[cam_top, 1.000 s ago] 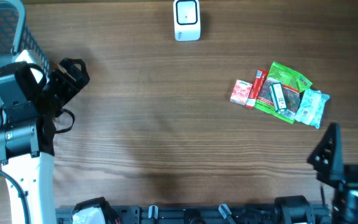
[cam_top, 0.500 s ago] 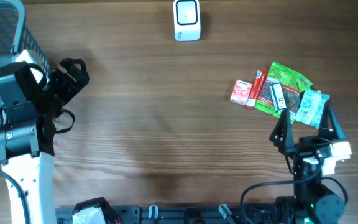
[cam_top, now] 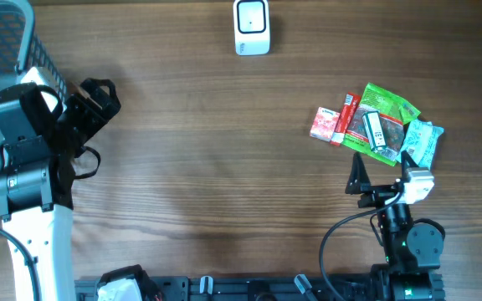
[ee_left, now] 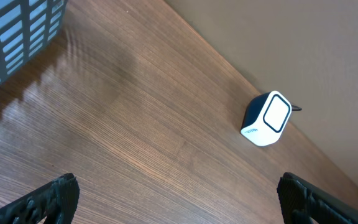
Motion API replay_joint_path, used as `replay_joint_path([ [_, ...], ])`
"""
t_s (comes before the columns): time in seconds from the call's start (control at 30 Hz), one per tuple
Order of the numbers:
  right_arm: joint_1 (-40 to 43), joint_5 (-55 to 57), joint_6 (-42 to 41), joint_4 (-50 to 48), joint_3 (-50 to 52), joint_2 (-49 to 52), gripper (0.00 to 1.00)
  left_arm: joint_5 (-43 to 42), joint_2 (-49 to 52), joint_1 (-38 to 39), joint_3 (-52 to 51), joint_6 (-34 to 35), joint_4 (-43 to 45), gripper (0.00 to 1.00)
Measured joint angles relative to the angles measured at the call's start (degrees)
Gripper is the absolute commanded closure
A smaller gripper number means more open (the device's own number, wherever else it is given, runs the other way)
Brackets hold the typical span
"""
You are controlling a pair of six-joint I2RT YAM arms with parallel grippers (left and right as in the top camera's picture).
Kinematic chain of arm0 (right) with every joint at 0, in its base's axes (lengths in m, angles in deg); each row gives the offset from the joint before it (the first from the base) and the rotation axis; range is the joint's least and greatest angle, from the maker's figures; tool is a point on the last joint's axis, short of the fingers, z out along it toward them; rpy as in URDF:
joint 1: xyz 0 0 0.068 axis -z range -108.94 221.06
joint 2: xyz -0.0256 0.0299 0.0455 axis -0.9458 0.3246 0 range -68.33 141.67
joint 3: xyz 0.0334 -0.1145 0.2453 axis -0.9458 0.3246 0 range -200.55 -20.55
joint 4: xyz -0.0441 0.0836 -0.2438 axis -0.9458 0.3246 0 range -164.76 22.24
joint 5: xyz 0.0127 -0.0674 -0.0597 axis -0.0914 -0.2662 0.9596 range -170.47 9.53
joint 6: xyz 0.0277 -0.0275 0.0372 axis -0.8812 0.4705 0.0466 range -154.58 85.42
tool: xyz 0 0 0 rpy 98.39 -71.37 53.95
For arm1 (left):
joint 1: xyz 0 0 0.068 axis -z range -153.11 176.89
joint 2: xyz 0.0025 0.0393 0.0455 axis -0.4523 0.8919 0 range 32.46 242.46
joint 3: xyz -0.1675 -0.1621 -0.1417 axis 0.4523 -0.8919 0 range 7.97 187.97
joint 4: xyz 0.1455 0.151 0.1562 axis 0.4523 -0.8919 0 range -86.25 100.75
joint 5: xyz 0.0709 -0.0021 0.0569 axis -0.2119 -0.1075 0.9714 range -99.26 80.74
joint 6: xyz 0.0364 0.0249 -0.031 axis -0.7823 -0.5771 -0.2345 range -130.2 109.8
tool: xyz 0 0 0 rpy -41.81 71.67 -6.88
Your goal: Scan the item barcode
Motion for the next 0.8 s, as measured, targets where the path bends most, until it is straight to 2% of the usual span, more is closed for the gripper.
replay_joint_path([
  [0.2, -0.13, 0.0, 4.35, -0.02, 0.0, 0.0, 0.0, 0.02, 0.0, 0.0, 0.0, 0.0, 0.0, 0.0],
  [0.8, -0.15, 0.0, 5.18, -0.02, 0.0, 0.0, 0.0, 0.0, 0.0, 0.0, 0.0, 0.0, 0.0, 0.0],
])
